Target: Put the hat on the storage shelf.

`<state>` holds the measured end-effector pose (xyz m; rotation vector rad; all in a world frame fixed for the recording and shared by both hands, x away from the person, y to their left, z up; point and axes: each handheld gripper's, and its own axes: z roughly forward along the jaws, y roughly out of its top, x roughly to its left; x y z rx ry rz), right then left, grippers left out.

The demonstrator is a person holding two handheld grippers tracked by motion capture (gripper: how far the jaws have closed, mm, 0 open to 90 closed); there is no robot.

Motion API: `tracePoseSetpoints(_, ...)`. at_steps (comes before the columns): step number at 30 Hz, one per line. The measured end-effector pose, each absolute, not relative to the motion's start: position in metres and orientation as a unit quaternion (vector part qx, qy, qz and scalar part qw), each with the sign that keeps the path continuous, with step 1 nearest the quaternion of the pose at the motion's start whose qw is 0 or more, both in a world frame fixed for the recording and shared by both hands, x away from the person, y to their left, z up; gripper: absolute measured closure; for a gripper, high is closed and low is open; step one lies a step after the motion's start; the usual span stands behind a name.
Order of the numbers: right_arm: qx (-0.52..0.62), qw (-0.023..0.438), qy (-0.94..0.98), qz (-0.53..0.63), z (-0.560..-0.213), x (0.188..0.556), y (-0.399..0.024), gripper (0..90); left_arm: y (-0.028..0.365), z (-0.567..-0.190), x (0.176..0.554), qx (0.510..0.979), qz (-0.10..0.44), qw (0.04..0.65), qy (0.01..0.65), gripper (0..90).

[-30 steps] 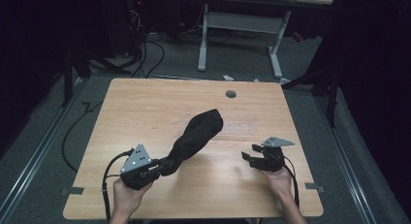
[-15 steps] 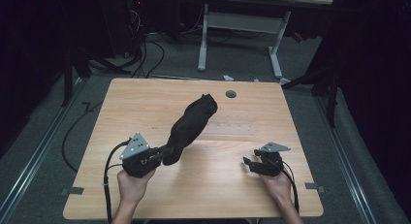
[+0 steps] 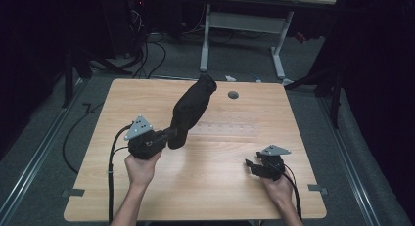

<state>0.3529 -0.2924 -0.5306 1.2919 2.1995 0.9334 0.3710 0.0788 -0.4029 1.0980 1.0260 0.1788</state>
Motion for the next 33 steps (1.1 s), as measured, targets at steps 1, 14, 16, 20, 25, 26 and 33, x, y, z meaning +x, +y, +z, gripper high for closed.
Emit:
tracePoseSetpoints(1,0.465,0.211,0.792,0.336,-0.531,0.353,-0.292,40.0,0.078,-0.402,0.374,0.494,0.082,0.729,0.467,86.2)
tracePoseSetpoints(14,0.464,0.210,0.793,0.335,-0.531,0.353,-0.292,38.9,0.069,-0.393,0.410,0.483,0.098,0.744,0.451,86.2)
tracePoseSetpoints(16,0.465,0.209,0.792,0.336,-0.531,0.353,-0.292,38.9,0.065,-0.395,0.418,0.484,0.100,0.745,0.448,86.2)
tracePoseSetpoints(20,0.463,0.210,0.793,0.335,-0.531,0.353,-0.292,38.4,0.063,-0.397,0.425,0.485,0.098,0.745,0.447,86.2)
tracePoseSetpoints(25,0.461,0.210,0.794,0.335,-0.531,0.353,-0.292,37.7,0.058,-0.402,0.435,0.489,0.099,0.743,0.446,86.2)
tracePoseSetpoints(26,0.461,0.210,0.794,0.335,-0.531,0.353,-0.292,37.7,0.057,-0.403,0.437,0.489,0.099,0.743,0.446,86.2)
tracePoseSetpoints(33,0.460,0.211,0.795,0.335,-0.531,0.353,-0.292,37.4,0.051,-0.410,0.445,0.499,0.102,0.738,0.442,86.2)
